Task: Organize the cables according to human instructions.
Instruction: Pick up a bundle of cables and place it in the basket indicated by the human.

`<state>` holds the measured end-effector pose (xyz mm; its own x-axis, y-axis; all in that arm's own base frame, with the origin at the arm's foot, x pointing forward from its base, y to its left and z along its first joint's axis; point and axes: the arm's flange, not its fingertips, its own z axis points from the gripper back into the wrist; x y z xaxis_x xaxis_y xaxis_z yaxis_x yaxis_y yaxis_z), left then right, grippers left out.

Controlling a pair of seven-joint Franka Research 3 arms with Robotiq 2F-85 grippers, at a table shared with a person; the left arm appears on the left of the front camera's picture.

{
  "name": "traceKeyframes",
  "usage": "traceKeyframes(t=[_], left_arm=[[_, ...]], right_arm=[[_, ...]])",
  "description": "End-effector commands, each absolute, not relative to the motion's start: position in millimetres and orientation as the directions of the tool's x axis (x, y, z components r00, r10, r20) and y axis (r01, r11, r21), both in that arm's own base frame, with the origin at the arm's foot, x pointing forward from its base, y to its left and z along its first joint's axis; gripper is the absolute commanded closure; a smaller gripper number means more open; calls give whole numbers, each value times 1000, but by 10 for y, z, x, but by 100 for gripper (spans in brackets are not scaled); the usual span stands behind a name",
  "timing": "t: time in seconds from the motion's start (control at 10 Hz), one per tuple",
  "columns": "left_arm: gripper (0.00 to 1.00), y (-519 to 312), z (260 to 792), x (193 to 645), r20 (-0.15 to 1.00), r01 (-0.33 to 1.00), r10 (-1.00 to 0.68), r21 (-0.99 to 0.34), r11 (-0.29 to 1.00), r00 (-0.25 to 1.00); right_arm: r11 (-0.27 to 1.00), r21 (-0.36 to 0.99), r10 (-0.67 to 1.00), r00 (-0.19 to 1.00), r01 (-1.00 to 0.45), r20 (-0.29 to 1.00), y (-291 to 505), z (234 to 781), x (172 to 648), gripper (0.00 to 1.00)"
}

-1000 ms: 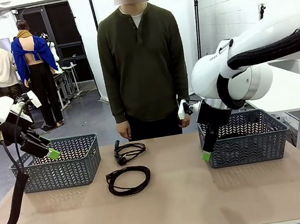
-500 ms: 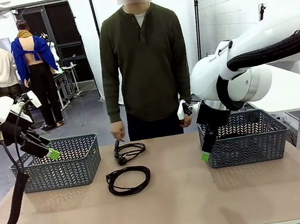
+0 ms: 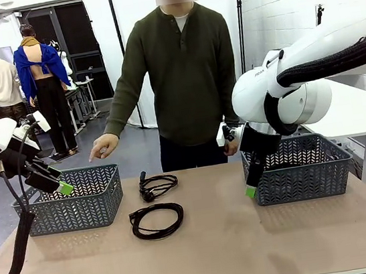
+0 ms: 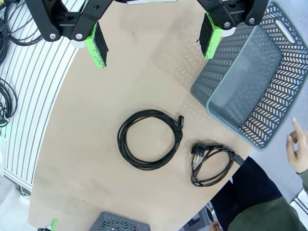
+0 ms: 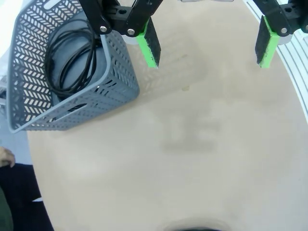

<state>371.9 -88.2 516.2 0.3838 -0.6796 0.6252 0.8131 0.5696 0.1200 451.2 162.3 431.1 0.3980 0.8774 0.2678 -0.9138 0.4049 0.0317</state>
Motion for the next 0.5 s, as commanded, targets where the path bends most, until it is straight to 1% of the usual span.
traceKeyframes(t=[0.0, 0.4], left_arm=[[0, -859, 5155, 3732, 634, 819, -675, 110, 563, 378], [0, -859, 5155, 3732, 634, 819, -675, 110, 563, 378]], right_arm=[[397, 37, 881, 393, -917, 265, 1616, 4317, 4511, 0], [397, 37, 881, 393, -917, 265, 1616, 4317, 4511, 0]])
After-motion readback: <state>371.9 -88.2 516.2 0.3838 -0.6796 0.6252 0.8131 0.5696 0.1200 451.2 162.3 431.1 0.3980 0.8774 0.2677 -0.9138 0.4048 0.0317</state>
